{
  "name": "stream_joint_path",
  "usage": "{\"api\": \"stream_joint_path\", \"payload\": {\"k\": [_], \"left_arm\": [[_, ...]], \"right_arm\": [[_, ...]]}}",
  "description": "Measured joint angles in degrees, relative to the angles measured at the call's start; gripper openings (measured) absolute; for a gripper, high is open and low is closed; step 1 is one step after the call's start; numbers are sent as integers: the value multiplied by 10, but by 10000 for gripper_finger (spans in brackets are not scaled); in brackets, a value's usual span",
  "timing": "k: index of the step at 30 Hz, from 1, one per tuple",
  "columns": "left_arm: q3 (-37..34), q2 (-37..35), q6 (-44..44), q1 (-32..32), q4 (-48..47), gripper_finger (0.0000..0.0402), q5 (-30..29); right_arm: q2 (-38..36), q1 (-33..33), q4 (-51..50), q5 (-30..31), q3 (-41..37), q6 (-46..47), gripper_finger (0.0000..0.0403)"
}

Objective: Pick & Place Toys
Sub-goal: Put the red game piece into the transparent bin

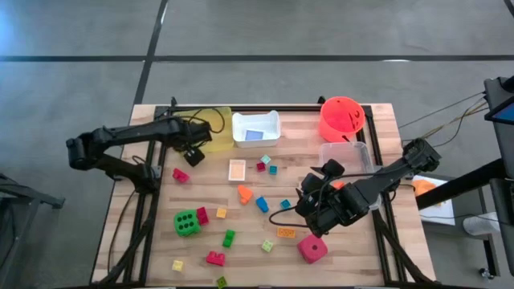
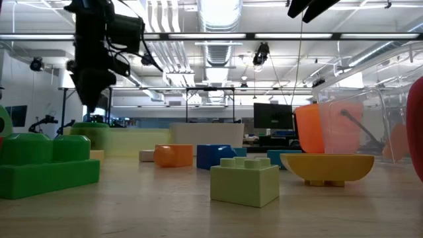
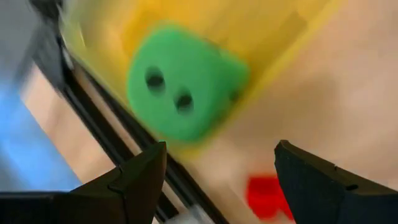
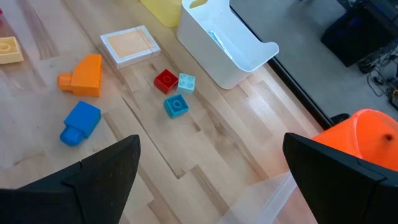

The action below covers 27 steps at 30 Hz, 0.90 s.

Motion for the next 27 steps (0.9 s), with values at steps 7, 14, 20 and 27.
{"api": "stream_joint_path", "payload": {"k": [7, 14, 20, 27], "left_arm": [[3, -4, 24, -117, -45, 265, 44], [-1, -3, -23, -217, -40, 214, 54], [-21, -1, -199, -221, -26, 198, 148], [-62, -2, -424, -215, -22, 197, 163]], "right_arm": [[0, 0, 5, 0, 0, 0, 389], [0, 0, 9, 0, 0, -3, 389], [0, 0, 11, 0, 0, -5, 389], [0, 0, 23, 0, 0, -15, 389]]}}
